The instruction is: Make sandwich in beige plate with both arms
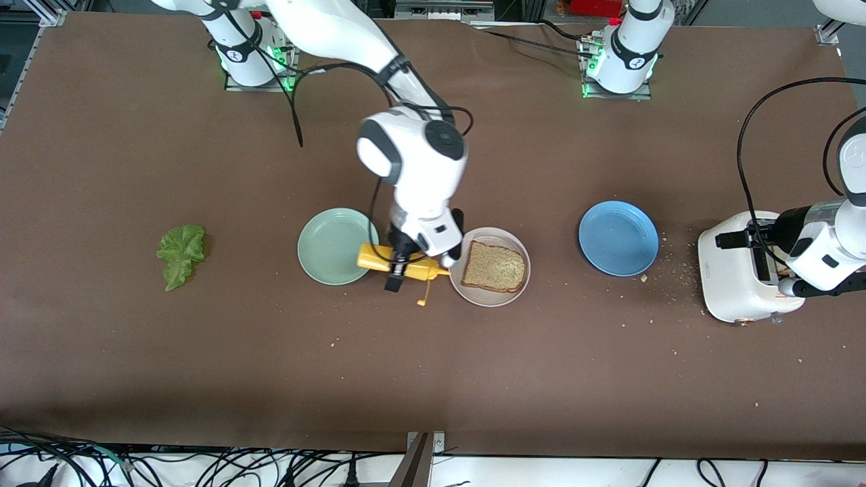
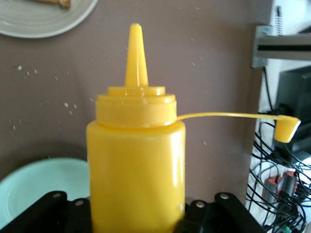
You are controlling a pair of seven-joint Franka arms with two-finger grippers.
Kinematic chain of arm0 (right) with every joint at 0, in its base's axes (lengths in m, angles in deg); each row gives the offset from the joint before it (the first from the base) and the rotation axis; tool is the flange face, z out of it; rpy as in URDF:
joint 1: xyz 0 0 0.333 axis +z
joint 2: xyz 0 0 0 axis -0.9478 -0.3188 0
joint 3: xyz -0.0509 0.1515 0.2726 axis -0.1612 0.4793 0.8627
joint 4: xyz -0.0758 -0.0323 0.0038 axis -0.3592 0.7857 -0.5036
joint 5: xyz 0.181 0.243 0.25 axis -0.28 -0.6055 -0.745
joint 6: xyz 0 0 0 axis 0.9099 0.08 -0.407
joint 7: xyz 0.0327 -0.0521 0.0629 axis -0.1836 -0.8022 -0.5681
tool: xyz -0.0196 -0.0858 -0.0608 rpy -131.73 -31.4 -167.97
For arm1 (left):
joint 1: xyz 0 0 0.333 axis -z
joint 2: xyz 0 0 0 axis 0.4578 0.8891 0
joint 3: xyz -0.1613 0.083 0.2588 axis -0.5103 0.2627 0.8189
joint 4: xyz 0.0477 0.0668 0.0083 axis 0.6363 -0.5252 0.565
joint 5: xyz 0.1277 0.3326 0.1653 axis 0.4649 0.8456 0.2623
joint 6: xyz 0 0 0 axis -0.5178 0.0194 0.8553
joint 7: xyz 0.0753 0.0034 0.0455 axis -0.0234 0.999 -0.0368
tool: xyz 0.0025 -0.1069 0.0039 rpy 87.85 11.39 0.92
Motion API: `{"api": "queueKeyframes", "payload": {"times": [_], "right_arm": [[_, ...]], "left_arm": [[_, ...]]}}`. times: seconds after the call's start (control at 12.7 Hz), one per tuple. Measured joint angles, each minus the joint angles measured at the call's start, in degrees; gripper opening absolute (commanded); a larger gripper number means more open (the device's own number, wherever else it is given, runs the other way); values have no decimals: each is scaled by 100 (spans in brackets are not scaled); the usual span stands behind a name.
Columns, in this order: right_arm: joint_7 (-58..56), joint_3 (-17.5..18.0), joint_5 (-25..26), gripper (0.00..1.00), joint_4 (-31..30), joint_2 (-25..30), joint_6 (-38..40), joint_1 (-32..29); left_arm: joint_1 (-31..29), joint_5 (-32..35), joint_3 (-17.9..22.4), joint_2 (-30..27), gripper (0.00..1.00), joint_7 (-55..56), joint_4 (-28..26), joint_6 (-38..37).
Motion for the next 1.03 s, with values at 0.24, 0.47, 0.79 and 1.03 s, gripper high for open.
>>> {"api": "queueKeyframes", "payload": {"times": [0.24, 0.47, 0.79, 1.03], "right_arm": [[-580, -437, -846, 0, -427, 739, 196, -353], [-826, -826, -1730, 0, -644, 1135, 447, -696], [-929, -903, -3159, 0, -1352, 1685, 500, -1442], [-1367, -911, -4089, 0, -1878, 2056, 505, -1833]], "left_arm": [[9, 0, -5, 0, 100, 38, -2, -1], [9, 0, -6, 0, 100, 42, -3, -2], [10, 0, -10, 0, 100, 43, -7, -2], [10, 0, -10, 0, 100, 43, -7, -2]]}}
